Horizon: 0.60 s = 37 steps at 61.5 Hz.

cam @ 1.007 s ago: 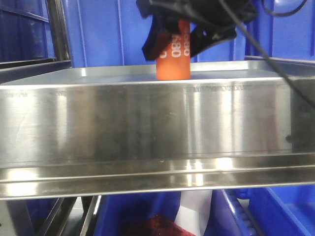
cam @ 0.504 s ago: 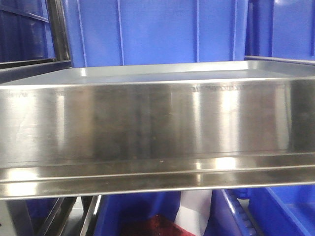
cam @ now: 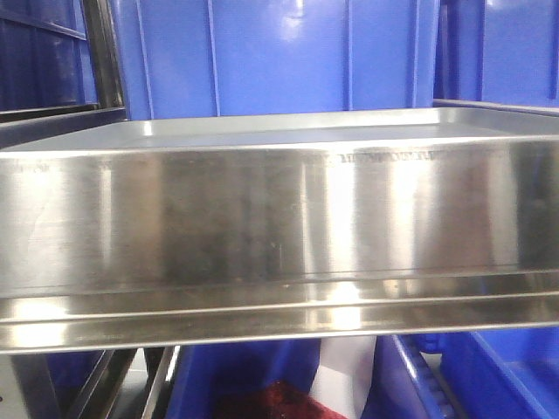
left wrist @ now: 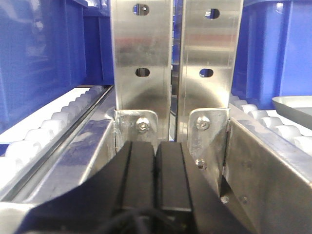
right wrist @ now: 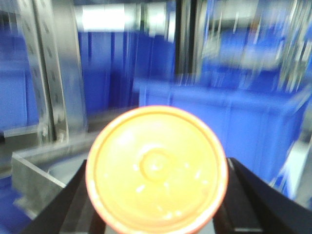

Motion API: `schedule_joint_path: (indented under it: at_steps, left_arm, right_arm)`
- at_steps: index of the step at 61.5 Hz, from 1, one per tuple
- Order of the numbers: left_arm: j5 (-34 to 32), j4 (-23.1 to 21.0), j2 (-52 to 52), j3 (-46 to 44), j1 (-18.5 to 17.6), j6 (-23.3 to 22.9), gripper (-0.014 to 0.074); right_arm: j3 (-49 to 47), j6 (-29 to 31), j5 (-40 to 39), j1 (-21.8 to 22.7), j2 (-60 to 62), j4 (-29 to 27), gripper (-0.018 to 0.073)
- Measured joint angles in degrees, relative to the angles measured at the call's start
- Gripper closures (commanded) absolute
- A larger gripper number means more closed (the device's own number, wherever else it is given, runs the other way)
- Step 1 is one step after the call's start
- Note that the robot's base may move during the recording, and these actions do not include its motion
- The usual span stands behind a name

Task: Grab orange capacitor from left shelf to right conveyor
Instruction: 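Lift the orange cylinder up and out of the shelf tray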

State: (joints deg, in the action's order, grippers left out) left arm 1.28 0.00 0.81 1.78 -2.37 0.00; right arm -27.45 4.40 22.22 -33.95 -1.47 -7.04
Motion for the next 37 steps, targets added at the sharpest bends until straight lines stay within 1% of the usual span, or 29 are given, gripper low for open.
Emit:
schedule_joint_path:
  at_steps: [10, 37]
  left_arm:
    - [0.0, 0.0, 0.0, 0.0, 0.0, 0.0, 0.0701]
    - [0.0, 0.0, 0.0, 0.0, 0.0, 0.0, 0.0701]
  right_arm:
    - [2.4, 0.0, 0.1, 0.0, 2.3, 1.5, 0.0503]
    - [3.2, 0.0, 0.2, 0.0, 2.3, 1.8, 0.0503]
